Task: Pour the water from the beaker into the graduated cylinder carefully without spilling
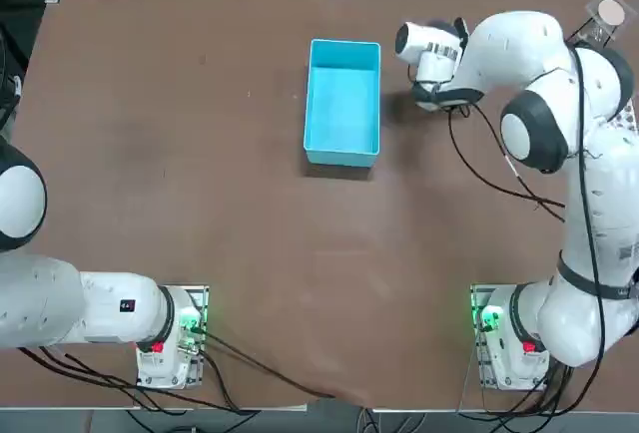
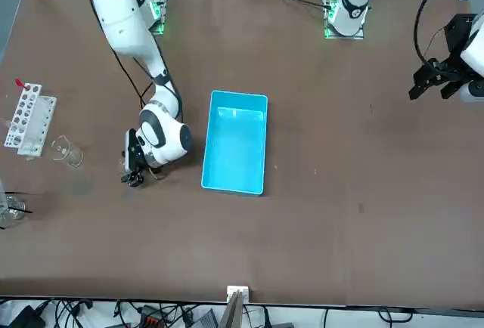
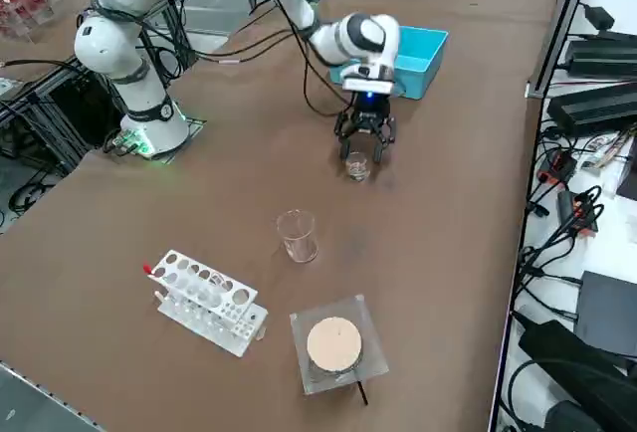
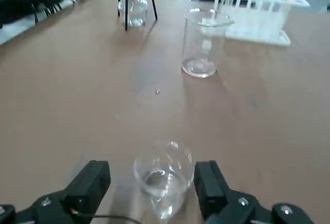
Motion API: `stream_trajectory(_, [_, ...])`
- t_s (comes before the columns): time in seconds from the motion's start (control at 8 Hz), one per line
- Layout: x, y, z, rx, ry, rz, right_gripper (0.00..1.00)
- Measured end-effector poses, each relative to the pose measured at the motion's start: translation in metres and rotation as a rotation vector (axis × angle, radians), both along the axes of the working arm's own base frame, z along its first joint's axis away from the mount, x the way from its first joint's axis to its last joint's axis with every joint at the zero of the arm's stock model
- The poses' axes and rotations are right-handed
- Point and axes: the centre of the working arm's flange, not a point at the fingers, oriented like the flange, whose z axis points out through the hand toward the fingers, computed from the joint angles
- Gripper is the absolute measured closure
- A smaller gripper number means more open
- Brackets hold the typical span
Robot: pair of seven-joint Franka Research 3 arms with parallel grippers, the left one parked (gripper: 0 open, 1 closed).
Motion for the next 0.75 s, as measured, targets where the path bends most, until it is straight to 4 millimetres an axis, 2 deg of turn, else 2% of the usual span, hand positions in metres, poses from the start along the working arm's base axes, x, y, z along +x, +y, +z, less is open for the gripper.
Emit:
stream_trajectory(0.25, [0.006,0.022,0.050,0.106,0.016,-0.006,0.00])
stream_trajectory(0.5, [0.006,0.028,0.087,0.187,0.078,-0.004,0.00])
stream_trajectory(0.75, [0.010,0.026,0.141,0.313,0.164,0.035,0.00])
